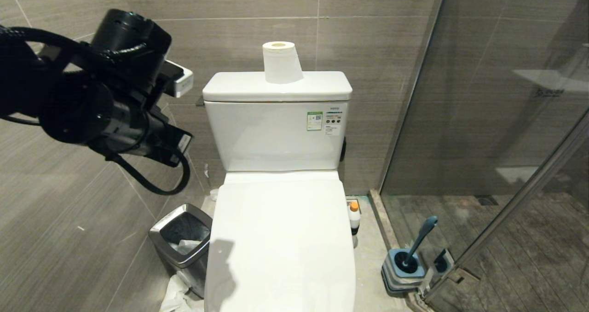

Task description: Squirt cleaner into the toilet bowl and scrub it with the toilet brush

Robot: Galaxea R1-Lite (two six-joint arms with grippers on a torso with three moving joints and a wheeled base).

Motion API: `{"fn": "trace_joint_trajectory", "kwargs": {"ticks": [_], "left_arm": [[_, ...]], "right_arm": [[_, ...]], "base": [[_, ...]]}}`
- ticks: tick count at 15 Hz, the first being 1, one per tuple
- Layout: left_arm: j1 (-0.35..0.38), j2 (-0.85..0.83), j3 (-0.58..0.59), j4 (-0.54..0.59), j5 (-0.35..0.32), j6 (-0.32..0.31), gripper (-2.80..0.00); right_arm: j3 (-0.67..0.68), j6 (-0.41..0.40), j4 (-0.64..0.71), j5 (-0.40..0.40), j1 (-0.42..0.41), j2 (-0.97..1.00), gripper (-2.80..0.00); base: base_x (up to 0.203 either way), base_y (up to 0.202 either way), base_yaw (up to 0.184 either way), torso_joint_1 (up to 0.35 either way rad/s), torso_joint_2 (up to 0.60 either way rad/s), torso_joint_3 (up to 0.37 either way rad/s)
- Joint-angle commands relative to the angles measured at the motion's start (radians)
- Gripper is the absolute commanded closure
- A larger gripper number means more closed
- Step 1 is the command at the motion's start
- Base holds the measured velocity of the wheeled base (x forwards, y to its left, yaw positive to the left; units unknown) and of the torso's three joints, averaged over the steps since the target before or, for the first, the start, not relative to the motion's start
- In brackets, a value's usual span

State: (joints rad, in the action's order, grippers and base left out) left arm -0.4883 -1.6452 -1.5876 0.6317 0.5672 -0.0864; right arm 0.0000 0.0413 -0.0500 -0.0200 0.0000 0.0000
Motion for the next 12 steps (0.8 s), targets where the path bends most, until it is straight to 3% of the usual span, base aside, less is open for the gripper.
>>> {"fn": "trace_joint_trajectory", "kwargs": {"ticks": [1,5,7,10,12], "left_arm": [[0.049,0.109,-0.014,-0.003,0.0,-0.037,0.0],[0.169,0.344,-0.002,-0.051,-0.051,-0.151,0.0],[0.217,0.475,0.026,-0.067,-0.092,-0.173,0.0],[0.458,0.612,0.103,-0.074,-0.302,-0.182,0.0],[0.552,0.723,0.193,-0.077,-0.406,-0.169,0.0]], "right_arm": [[0.02,0.0,-0.001,0.0,0.0,0.0,0.0],[0.021,0.0,-0.001,0.0,0.0,0.0,0.0],[0.021,0.0,-0.001,0.0,0.0,0.0,0.0],[0.021,0.0,-0.001,0.0,0.0,0.0,0.0],[0.021,0.0,-0.001,0.0,0.0,0.0,0.0]], "base": [[0.0,0.0,0.0,0.0,0.0,0.0],[0.0,0.0,0.0,0.0,0.0,0.0],[0.0,0.0,0.0,0.0,0.0,0.0],[0.0,0.0,0.0,0.0,0.0,0.0],[0.0,0.0,0.0,0.0,0.0,0.0]]}}
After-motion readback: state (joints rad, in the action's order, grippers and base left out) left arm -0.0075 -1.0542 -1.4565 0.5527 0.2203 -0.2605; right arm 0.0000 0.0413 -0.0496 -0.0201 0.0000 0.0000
